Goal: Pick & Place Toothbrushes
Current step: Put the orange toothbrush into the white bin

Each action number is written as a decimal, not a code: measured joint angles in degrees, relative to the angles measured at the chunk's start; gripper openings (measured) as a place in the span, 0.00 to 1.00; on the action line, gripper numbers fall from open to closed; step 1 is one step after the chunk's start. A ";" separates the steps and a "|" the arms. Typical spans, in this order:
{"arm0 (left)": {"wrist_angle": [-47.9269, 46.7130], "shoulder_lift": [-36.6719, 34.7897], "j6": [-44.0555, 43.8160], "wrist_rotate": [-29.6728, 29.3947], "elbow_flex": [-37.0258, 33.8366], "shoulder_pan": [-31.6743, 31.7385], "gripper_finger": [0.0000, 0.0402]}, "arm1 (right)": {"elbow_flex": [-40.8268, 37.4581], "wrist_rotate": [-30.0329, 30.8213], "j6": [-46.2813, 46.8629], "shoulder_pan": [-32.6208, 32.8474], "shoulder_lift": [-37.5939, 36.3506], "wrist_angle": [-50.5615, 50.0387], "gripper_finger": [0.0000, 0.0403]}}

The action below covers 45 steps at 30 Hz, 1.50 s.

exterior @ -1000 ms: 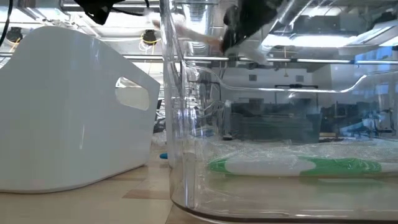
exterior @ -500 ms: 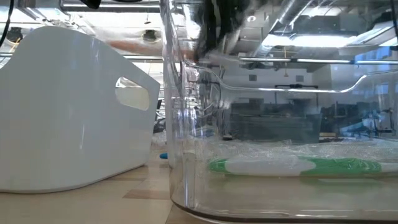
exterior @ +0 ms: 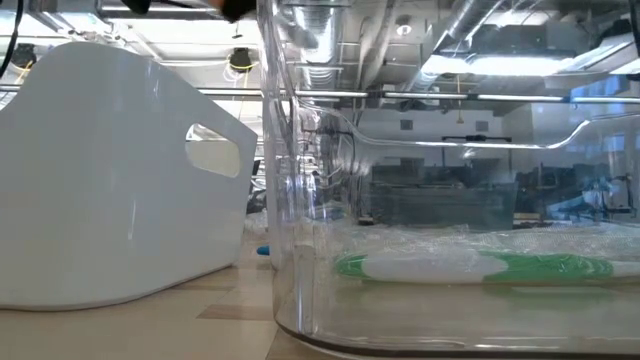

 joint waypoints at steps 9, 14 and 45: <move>-0.04 -0.12 -0.32 -6.25 0.00 -0.30 0.33 | 0.18 -2.05 2.64 1.30 2.32 9.01 0.04; -0.03 -0.12 -0.81 -6.26 0.00 -0.28 0.33 | 0.38 -6.13 5.93 2.14 3.97 15.59 0.03; -0.30 -0.12 -1.54 -6.20 -0.02 -1.22 0.33 | 0.28 -16.02 14.37 -0.40 10.52 22.14 0.03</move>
